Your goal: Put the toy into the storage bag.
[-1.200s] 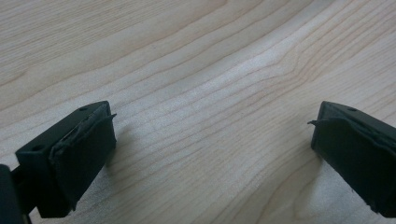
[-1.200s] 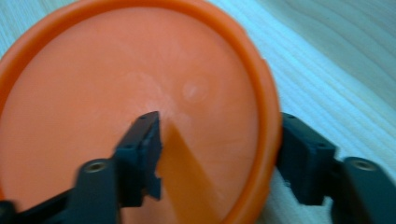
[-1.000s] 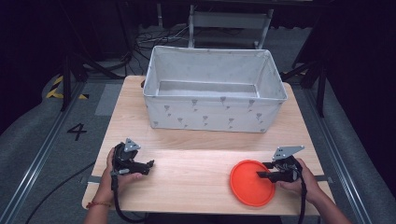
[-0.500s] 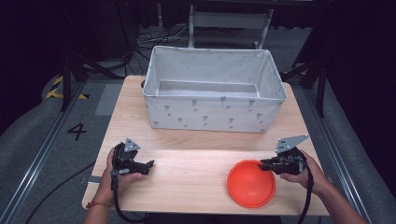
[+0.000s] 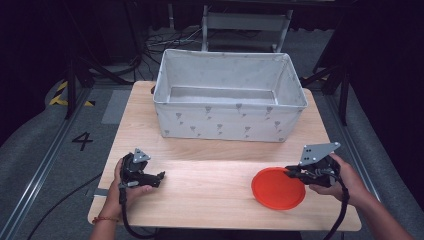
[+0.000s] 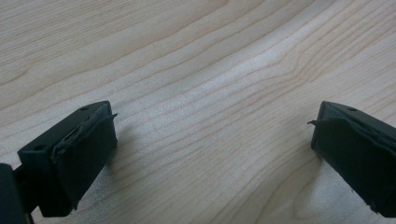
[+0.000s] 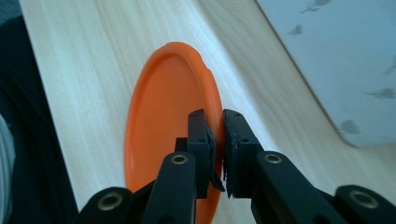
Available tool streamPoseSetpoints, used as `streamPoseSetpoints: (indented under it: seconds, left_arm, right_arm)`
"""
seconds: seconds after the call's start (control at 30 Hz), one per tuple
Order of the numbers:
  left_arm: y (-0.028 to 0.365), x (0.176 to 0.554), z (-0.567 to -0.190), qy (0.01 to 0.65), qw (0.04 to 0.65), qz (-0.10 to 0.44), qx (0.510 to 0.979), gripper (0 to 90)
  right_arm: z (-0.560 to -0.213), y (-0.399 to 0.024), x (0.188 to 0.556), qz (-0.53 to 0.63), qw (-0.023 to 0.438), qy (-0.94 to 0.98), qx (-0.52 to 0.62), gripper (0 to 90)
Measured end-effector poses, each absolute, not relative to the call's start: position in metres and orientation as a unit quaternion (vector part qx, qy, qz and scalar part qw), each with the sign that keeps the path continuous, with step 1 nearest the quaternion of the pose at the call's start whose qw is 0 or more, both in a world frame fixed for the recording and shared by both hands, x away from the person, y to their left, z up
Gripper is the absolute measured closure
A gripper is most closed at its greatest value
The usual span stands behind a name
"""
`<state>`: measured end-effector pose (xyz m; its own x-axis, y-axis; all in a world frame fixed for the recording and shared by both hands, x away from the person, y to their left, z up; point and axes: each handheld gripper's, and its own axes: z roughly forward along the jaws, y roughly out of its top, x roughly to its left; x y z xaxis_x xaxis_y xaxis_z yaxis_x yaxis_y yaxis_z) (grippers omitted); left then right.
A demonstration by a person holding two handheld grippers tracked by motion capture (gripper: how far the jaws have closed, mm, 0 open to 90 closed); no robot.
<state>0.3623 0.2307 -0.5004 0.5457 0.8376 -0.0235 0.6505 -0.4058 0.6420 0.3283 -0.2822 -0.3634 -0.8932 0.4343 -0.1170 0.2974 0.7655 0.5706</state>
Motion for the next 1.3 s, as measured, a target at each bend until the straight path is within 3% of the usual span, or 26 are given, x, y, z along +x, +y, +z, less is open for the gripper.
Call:
streamPoseSetpoints:
  seconds: [0.77, 1.3]
  left_arm:
    - [0.231, 0.362, -0.500, 0.452, 0.306, 0.151, 0.824, 0.5]
    - [0.231, 0.362, -0.500, 0.453, 0.306, 0.150, 0.824, 0.4]
  right_arm:
    - [-0.307, -0.325, 0.318, 0.286, 0.180, 0.917, 0.212, 82.7]
    - [-0.238, -0.335, 0.338, 0.322, 0.219, 0.892, 0.228, 82.7]
